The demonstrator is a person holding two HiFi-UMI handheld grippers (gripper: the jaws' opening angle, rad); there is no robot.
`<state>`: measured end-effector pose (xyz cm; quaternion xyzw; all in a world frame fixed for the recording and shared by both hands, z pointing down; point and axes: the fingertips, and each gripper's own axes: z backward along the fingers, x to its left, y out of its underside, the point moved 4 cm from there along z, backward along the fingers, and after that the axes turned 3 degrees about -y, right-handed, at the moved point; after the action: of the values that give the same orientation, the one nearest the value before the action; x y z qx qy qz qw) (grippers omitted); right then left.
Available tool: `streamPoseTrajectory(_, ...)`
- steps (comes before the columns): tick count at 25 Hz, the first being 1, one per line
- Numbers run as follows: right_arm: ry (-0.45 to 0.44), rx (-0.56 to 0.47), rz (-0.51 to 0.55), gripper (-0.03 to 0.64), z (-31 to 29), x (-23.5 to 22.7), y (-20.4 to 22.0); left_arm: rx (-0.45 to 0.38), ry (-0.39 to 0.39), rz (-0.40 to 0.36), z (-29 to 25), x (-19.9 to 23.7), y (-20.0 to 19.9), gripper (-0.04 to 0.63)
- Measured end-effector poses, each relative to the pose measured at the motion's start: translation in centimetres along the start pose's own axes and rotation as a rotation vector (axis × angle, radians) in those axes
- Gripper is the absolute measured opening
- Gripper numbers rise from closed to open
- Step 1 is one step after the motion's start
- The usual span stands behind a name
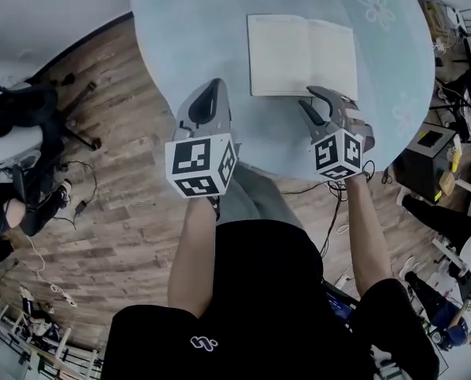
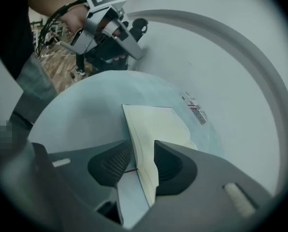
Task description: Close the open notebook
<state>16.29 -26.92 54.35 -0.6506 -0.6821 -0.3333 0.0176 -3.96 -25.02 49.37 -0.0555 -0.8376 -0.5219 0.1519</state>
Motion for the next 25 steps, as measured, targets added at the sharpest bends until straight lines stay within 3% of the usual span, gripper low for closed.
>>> streamPoseTrajectory(5, 0.007, 0.08, 0.169, 0.161, -1.8, 0.9, -0.3, 0.007, -0.014, 0.02, 0.0, 0.6, 0.5, 0.003)
streamPoseTrajectory(11, 0.034, 0.133, 0.251, 0.16, -3.1, 1.6, -0.5, 0.009, 0.002, 0.021, -0.3, 0.2, 0.7, 0.003)
streamPoseTrajectory(14, 0.059, 0.152, 0.274, 0.123, -3.7, 1.9, -0.4, 0.011, 0.005, 0.027, -0.3, 0.2, 1.0, 0.003)
streamPoseTrajectory(20, 0.077, 0.158, 0.242, 0.089, -4.0, 2.1, -0.5, 0.011, 0.012, 0.03, -0.3, 0.1, 1.1, 0.003)
streamPoseTrajectory(25, 0.064, 0.112, 0.083, 0.075, -3.9, 1.9, -0.4, 0.012, 0.032, 0.042, -0.5, -1.0, 1.3, 0.003)
